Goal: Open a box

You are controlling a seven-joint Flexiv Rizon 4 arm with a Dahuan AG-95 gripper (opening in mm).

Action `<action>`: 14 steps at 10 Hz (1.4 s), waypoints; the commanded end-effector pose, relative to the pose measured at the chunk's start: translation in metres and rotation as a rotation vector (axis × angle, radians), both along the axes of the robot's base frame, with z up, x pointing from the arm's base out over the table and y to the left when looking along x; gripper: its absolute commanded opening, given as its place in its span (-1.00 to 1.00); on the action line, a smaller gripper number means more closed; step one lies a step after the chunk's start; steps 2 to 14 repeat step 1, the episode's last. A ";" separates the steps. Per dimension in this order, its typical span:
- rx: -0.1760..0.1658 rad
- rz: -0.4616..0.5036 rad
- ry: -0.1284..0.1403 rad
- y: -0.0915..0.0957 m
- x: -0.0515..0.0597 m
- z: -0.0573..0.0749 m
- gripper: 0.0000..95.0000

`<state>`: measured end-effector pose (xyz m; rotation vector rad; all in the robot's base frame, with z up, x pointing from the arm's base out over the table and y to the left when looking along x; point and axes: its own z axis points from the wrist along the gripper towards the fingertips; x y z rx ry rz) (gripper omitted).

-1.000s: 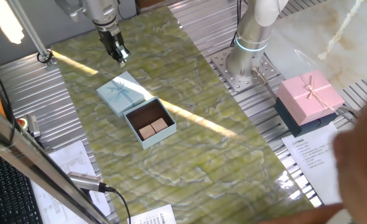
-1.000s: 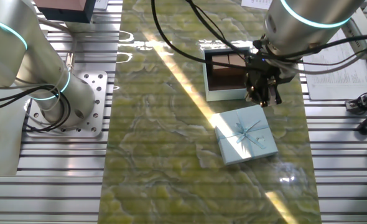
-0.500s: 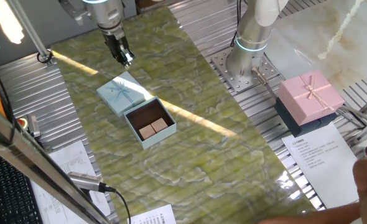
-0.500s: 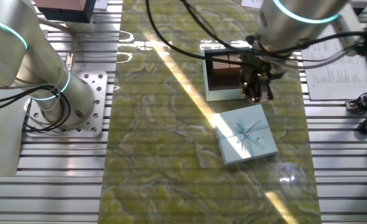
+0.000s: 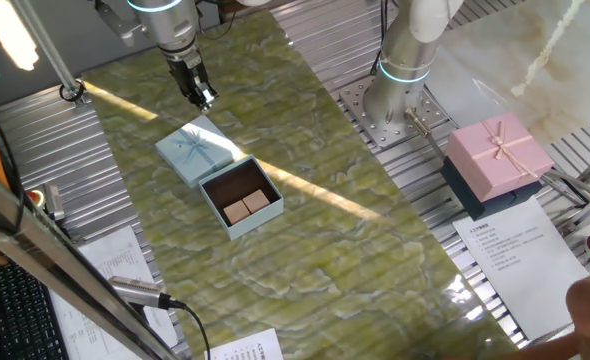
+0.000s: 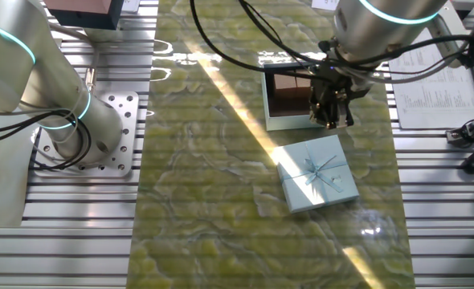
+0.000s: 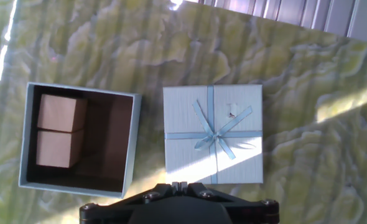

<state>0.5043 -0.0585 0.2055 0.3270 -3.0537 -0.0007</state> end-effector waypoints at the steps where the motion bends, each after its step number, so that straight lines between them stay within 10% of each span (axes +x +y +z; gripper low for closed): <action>1: 0.000 0.009 -0.001 0.000 -0.001 0.000 -1.00; 14: 0.000 0.009 -0.001 0.000 -0.001 0.000 -1.00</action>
